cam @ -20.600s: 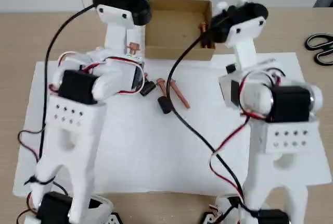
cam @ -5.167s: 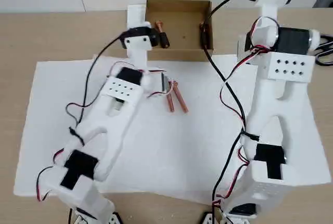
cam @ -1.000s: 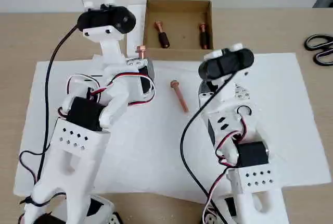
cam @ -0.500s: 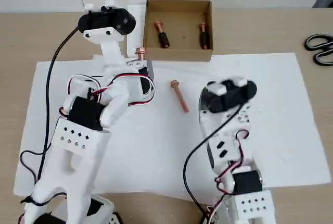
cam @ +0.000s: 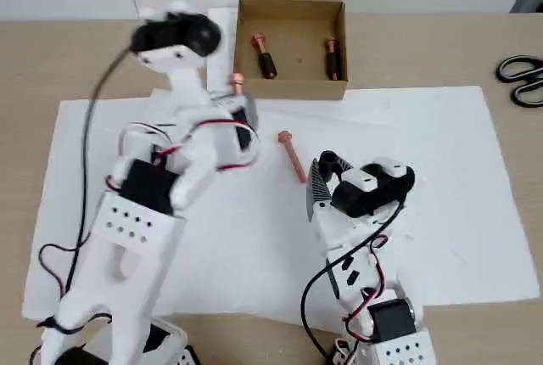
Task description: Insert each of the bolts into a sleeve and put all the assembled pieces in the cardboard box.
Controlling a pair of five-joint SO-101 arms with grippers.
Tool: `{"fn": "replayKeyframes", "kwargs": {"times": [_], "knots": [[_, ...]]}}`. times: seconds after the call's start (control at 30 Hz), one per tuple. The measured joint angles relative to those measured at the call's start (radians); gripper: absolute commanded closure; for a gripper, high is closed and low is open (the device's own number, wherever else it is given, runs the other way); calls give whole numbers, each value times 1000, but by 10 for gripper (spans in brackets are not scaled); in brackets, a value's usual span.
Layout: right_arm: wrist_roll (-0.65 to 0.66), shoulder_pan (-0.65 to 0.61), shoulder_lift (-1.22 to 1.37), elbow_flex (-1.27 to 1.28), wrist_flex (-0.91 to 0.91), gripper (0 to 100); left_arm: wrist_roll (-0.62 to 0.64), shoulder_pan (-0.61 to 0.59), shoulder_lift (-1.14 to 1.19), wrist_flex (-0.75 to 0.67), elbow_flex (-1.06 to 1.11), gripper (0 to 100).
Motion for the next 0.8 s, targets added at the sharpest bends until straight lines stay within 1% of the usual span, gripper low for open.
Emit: {"fn": "replayKeyframes", "kwargs": {"times": [0.1,0.2,0.37,0.6,0.8], "knots": [[0,-51,3,3,3,995,-92,61,0,-112,92,994],[0,-84,5,3,25,995,-132,110,-2,-226,178,994],[0,-92,5,3,31,995,-140,130,-107,-404,305,994],[0,-92,5,3,32,995,-143,137,-310,-672,545,994],[0,-92,5,3,32,995,-143,161,-362,-930,730,994]]}}
